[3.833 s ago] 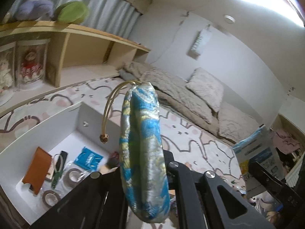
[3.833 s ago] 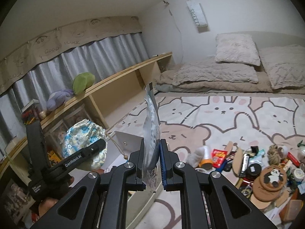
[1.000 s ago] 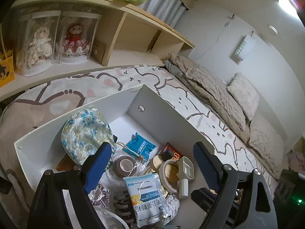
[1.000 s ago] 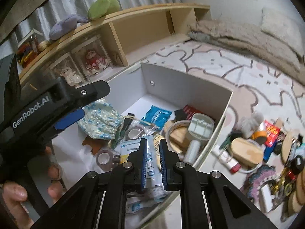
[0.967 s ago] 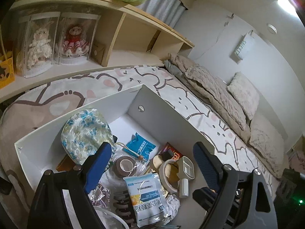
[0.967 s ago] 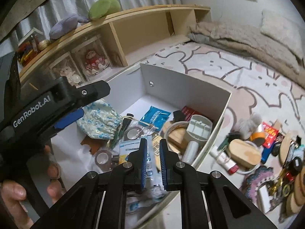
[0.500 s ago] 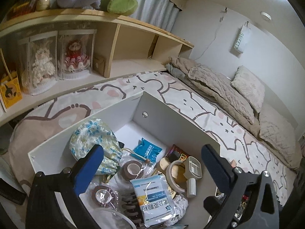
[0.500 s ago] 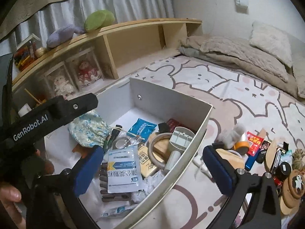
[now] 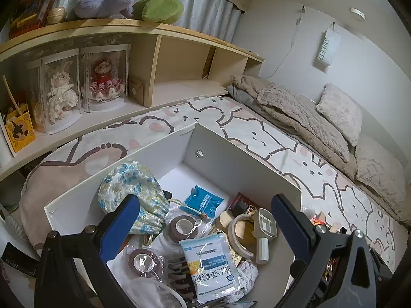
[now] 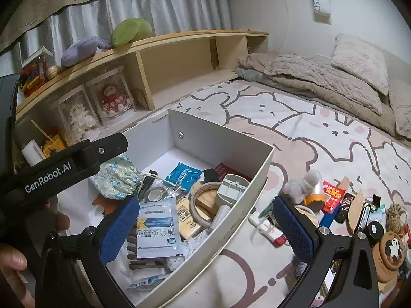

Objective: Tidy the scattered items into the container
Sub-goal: 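Withdraw both tools from the shoebox back toward the pile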

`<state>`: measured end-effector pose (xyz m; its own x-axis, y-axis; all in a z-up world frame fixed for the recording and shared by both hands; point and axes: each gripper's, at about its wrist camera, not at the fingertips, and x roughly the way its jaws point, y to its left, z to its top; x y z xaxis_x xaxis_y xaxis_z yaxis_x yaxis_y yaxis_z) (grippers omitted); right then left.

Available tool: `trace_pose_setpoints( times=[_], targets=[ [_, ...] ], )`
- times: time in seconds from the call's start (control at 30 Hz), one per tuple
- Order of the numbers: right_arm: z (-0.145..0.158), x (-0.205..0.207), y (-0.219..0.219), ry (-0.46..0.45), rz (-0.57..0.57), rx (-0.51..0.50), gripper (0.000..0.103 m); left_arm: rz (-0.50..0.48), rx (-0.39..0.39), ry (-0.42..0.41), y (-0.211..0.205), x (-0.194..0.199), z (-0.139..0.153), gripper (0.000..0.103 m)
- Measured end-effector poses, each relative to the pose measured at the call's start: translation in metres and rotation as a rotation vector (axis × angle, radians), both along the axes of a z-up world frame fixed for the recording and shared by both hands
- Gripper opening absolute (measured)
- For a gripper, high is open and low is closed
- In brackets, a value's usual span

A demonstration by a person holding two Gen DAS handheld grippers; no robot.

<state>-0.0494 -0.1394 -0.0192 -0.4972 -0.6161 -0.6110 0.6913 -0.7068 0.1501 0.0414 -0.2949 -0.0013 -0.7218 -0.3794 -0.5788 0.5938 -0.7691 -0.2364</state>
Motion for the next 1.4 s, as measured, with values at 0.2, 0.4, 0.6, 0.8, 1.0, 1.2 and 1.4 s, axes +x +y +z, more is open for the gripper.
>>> trace_pose_setpoints(
  times=[0.2, 0.4, 0.6, 0.8, 1.0, 1.2, 1.4],
  targets=[
    [0.003, -0.001, 0.012, 0.018, -0.023, -0.004, 0.103, -0.003, -0.026, -0.007, 0.007, -0.002, 0.003, 0.103],
    [0.009, -0.005, 0.03, 0.034, -0.053, -0.005, 0.103, -0.019, -0.049, -0.015, 0.015, -0.006, 0.004, 0.103],
    [0.012, -0.011, 0.056, 0.04, -0.105, -0.011, 0.103, -0.054, -0.065, -0.018, 0.029, -0.012, 0.005, 0.103],
    [0.015, -0.017, 0.089, 0.049, -0.174, -0.013, 0.103, -0.113, -0.049, -0.012, 0.045, -0.02, 0.005, 0.103],
    [0.022, -0.017, 0.126, 0.084, -0.242, 0.007, 0.103, -0.149, -0.062, -0.003, 0.062, -0.026, 0.008, 0.103],
    [0.025, -0.017, 0.164, 0.085, -0.304, 0.033, 0.103, -0.202, -0.082, 0.002, 0.084, -0.033, 0.01, 0.103],
    [0.023, -0.017, 0.2, 0.082, -0.363, 0.019, 0.103, -0.27, -0.118, -0.003, 0.112, -0.04, 0.011, 0.103]
  ],
)
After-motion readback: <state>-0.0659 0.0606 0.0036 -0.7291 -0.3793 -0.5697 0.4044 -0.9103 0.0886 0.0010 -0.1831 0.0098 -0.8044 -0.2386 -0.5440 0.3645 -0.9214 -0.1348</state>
